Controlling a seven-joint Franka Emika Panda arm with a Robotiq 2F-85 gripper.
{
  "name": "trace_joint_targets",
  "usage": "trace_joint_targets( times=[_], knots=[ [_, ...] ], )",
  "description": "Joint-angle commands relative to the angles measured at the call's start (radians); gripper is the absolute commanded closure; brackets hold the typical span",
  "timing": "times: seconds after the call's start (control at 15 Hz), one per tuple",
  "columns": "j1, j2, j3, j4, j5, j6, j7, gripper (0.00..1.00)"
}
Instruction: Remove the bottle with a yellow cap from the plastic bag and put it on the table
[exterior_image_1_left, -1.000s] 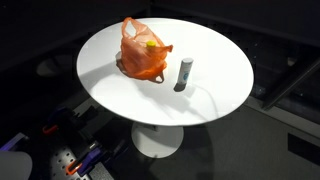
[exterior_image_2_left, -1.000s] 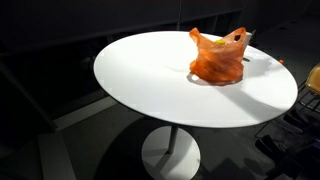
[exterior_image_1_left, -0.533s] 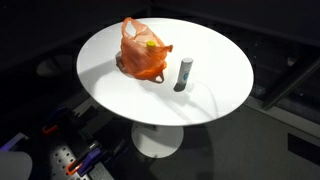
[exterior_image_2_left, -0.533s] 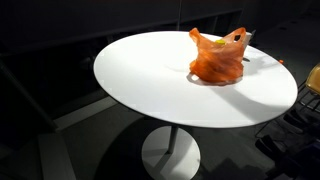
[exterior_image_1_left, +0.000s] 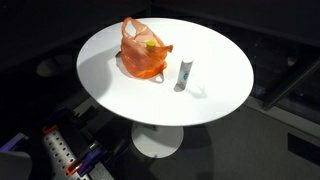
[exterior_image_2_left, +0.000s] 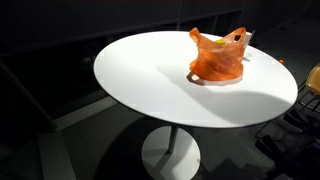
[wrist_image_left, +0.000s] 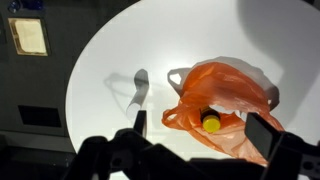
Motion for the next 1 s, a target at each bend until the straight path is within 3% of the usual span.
trace_joint_targets(
  times=[0.0,0.2,0.6,0.93],
  knots=[
    [0.001,0.095,0.03,0.079,0.02,0.016,0.071,0.0],
    [0.002,0.157,0.041,0.101,0.057,0.013,0.125,0.0],
    [-0.002,0.158,0.045,0.083,0.049,0.021,0.1,0.0],
    [0.013,0.266,0.055,0.094,0.073,0.13,0.085,0.0]
  ],
)
